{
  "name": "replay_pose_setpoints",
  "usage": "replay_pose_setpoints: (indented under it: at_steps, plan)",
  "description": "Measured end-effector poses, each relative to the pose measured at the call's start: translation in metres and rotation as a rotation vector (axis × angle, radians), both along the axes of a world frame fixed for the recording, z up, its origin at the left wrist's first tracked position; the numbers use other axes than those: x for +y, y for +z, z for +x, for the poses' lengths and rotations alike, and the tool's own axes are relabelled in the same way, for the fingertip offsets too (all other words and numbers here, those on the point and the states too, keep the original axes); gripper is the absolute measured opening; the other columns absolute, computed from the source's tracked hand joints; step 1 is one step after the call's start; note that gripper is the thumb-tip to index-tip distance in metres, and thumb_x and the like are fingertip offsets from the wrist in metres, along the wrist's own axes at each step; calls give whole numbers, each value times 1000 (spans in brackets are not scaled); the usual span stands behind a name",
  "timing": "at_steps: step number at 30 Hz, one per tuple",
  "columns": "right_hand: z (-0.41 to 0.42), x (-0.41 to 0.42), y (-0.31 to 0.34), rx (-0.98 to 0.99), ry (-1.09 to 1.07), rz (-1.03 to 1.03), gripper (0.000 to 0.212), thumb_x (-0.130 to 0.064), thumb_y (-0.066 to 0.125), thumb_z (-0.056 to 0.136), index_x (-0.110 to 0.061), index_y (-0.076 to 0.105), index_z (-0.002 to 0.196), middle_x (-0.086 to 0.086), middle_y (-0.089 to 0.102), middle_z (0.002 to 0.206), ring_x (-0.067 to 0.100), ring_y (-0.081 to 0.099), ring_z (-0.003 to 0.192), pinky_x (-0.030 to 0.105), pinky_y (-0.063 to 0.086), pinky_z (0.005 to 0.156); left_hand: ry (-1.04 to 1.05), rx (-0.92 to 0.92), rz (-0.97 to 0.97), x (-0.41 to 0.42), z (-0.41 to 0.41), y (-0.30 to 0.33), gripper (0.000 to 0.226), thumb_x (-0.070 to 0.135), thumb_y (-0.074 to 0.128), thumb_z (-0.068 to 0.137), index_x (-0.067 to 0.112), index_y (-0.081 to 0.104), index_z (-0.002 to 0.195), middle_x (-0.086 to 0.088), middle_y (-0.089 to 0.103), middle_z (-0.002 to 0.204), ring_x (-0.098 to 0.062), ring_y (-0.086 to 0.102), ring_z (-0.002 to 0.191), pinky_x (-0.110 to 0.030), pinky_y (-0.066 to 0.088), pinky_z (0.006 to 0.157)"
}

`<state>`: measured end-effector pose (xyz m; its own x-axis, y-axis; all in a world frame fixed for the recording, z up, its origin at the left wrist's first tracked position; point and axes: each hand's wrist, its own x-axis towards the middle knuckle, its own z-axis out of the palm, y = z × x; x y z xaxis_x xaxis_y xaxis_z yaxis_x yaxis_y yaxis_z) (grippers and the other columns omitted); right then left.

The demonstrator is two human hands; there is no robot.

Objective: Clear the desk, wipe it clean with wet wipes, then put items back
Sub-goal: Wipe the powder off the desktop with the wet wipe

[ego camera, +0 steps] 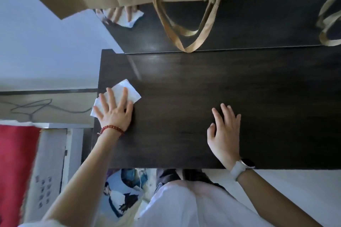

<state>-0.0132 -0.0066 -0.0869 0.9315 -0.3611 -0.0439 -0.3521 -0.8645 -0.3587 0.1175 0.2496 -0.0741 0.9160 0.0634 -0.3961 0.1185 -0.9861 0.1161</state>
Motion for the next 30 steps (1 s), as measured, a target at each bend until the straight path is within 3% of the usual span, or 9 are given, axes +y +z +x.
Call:
replay_pose_setpoints:
  at_steps: [7,13,18,20,22,24,26,28,30]
  plan:
    - [-15,24,3,-50,193,66,45,-15,31,81,-4,59,113,22,51,130,38,43,125,63,25,102,-123,11,-25,20,-109,-5,55,56,3,81,51,0,136,-3,-11,155,-30,-19,139,-59,-7,109]
    - [-57,45,6,-83,133,143,44,-16,30,80,-2,62,107,21,55,124,37,46,121,61,27,101,23,-38,-63,31,-125,-4,48,48,21,93,49,1,137,-2,-12,155,-31,-20,139,-60,-11,110]
    - [-101,63,8,-169,1,209,34,-3,39,81,2,62,106,22,57,121,35,45,120,58,34,102,-428,-65,-163,-19,-170,-6,54,52,2,84,46,5,138,6,-2,155,-29,-16,141,-52,-16,108]
    - [-114,67,9,-179,-30,250,34,6,45,78,1,62,108,20,56,123,26,38,123,52,39,101,-582,-73,-198,-36,-172,-11,57,46,2,85,38,11,140,5,6,155,-30,-6,142,-52,-8,111]
    - [-131,69,14,-185,-78,258,35,8,46,79,0,62,109,18,56,124,20,36,122,36,38,102,-714,-83,-273,-47,-171,-14,51,31,14,91,27,24,140,2,20,153,-31,9,142,-48,2,114]
    - [-151,66,24,-187,-156,268,34,1,42,81,-1,61,109,17,57,121,22,43,119,17,30,100,-816,-106,-392,-64,-177,-9,44,11,32,89,21,43,131,-3,42,142,-29,34,134,-41,27,110]
    - [-170,59,33,-200,-249,331,35,-4,39,84,-1,59,112,16,57,121,26,49,117,12,29,99,-733,9,-633,-84,-197,6,35,5,40,88,19,60,113,-7,61,121,-25,56,111,-33,47,88]
    - [-184,51,46,-231,-344,440,32,-5,39,90,-2,56,117,14,55,124,24,49,117,19,34,98,-502,185,-826,-102,-216,22,24,8,44,91,12,63,106,-11,67,107,-24,61,97,-21,41,78]
    - [-195,41,58,-238,-415,546,30,-4,42,94,-5,52,122,10,54,125,17,47,115,23,35,95,-288,234,-900,-118,-228,30,16,14,48,91,8,61,97,-16,67,82,-28,62,81,-22,39,66]
